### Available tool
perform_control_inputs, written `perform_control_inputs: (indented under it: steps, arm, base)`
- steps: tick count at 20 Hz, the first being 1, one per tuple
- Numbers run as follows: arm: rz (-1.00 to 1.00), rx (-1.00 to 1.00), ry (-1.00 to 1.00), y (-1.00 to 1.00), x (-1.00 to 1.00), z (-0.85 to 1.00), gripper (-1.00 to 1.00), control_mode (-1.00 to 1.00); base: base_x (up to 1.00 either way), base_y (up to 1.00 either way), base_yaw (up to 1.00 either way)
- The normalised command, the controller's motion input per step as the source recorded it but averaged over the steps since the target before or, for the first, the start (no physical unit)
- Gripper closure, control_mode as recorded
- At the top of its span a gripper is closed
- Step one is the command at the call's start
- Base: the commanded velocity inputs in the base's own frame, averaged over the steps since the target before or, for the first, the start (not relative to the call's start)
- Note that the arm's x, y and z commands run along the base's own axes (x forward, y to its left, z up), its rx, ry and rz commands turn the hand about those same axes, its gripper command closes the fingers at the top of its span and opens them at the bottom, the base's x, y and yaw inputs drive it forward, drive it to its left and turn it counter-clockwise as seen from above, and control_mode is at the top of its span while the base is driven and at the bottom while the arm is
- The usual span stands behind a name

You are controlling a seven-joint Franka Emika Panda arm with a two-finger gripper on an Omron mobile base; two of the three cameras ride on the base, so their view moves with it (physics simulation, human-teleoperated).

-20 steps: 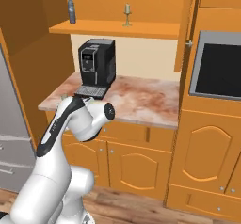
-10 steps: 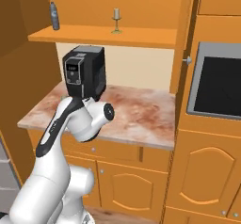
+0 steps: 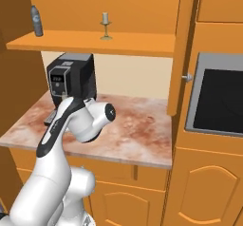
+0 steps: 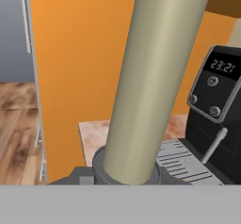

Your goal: Pick the candle and candle from the dining table and place them in the open cabinet. Close the cabinet after placing the objects.

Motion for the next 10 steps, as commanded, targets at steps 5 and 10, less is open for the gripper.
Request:
perform_control_inputs:
  steps: [5, 10]
  arm:
    - [0.0, 0.0, 0.0, 0.0, 0.0, 0.0, 1.0, 1.0]
    - [0.0, 0.0, 0.0, 0.0, 0.0, 0.0, 1.0, 1.0]
  base:
    - [0.2, 0.24, -0.13]
    - [0.15, 0.21, -0.06]
